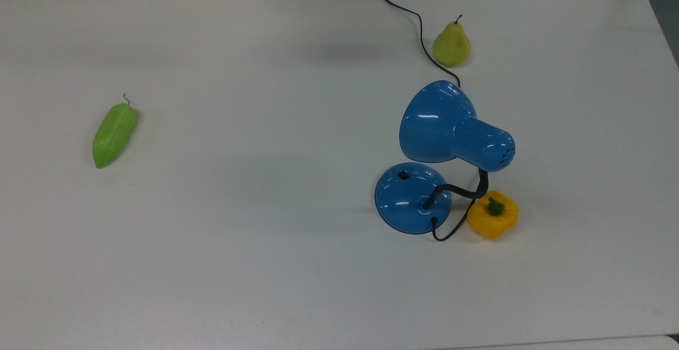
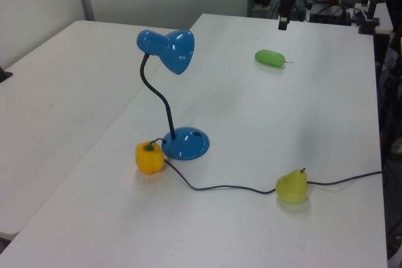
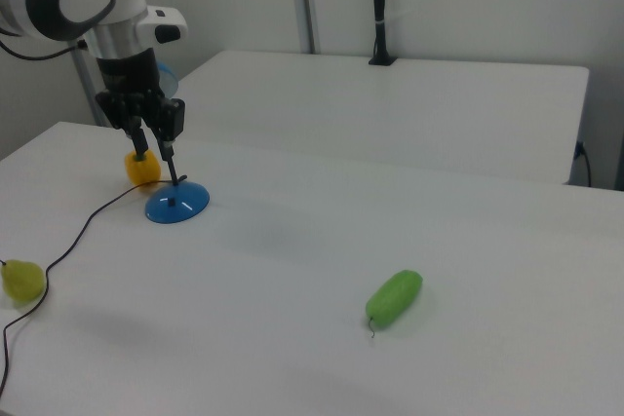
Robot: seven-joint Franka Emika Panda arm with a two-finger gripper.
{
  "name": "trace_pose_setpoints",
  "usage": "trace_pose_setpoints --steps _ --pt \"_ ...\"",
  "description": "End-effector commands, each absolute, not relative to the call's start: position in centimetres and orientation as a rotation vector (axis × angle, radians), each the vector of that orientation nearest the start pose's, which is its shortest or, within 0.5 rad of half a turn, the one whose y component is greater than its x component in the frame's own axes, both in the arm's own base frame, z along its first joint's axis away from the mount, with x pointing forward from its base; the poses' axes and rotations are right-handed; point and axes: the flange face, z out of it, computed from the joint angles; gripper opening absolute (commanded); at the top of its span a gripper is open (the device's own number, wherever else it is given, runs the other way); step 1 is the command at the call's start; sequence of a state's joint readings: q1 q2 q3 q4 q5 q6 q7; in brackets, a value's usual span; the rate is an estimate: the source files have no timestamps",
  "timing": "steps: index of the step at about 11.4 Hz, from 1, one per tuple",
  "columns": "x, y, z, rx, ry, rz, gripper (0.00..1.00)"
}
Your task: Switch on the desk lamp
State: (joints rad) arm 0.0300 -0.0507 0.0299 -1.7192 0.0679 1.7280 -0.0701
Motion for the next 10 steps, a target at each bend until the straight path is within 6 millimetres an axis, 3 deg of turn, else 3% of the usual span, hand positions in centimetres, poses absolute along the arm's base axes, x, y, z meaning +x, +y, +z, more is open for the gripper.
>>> trace_pose_setpoints --steps 1,2,4,6,10 --pt "55.2 3.9 59.4 -3.076 -0.224 -0.115 0.37" --pt "55.3 3.9 59.0 -3.077 -0.226 -0.106 0.37" --pt "55.5 3.9 59.0 -3.072 -0.266 -0.13 0.15" --pt "55.5 3.9 58.7 -3.068 -0.296 -0.124 0.0" --pt "55.5 4.0 57.9 -3.055 -0.353 -0.103 0.0"
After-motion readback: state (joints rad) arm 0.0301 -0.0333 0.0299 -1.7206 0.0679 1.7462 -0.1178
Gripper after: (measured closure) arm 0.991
